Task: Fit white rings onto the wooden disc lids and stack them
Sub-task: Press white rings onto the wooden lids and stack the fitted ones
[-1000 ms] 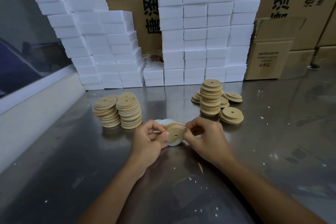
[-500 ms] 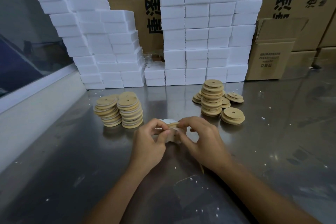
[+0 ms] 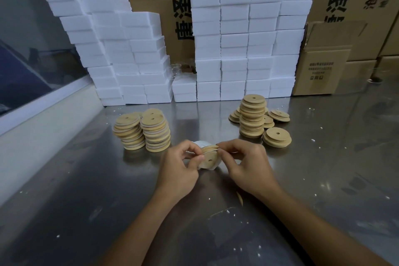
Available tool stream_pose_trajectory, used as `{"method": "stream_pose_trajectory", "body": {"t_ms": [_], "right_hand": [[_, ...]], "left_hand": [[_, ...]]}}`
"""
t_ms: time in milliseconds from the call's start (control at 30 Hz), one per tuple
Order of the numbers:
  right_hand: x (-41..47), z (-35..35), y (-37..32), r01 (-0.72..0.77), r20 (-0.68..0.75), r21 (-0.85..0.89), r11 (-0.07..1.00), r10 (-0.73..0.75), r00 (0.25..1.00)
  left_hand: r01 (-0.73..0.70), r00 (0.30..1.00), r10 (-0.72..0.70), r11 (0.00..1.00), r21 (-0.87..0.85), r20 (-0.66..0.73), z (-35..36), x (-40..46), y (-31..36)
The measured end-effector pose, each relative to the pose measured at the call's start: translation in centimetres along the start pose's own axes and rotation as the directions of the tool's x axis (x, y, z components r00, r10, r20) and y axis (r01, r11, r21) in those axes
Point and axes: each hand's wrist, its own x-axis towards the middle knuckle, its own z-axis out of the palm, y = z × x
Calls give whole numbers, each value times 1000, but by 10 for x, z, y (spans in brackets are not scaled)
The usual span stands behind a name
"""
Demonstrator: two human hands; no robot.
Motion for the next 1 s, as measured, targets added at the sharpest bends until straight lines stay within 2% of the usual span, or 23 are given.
{"method": "stream_pose_trajectory", "body": {"t_ms": [133, 300, 500, 633, 733, 867, 1000], "right_hand": [[1, 0, 5, -85, 37, 31, 996, 84, 996], [-1, 2, 10, -127, 53, 15, 992, 126, 991], [1, 2, 11, -125, 53, -51, 991, 127, 990], [2, 1, 11, -132, 29, -87, 987, 135, 990], [2, 1, 9, -104, 33, -97, 990, 107, 994], [0, 0, 7, -53, 38, -14, 998, 54, 998], [0, 1, 6, -125, 45, 71, 990, 123, 991]], "left_hand": [[16, 1000, -16, 1000, -6, -7, -3, 0, -2], [91, 996, -92, 994, -68, -20, -6, 0, -1], [226, 974, -226, 955, -192, 27, -2, -1, 2], [353, 935, -340, 868, -350, 102, 0, -3, 6], [391, 919, -380, 830, -398, 110, 0, -3, 8], [421, 898, -432, 787, -451, 86, -1, -3, 10], [442, 883, -463, 758, -480, 81, -1, -3, 12]]}}
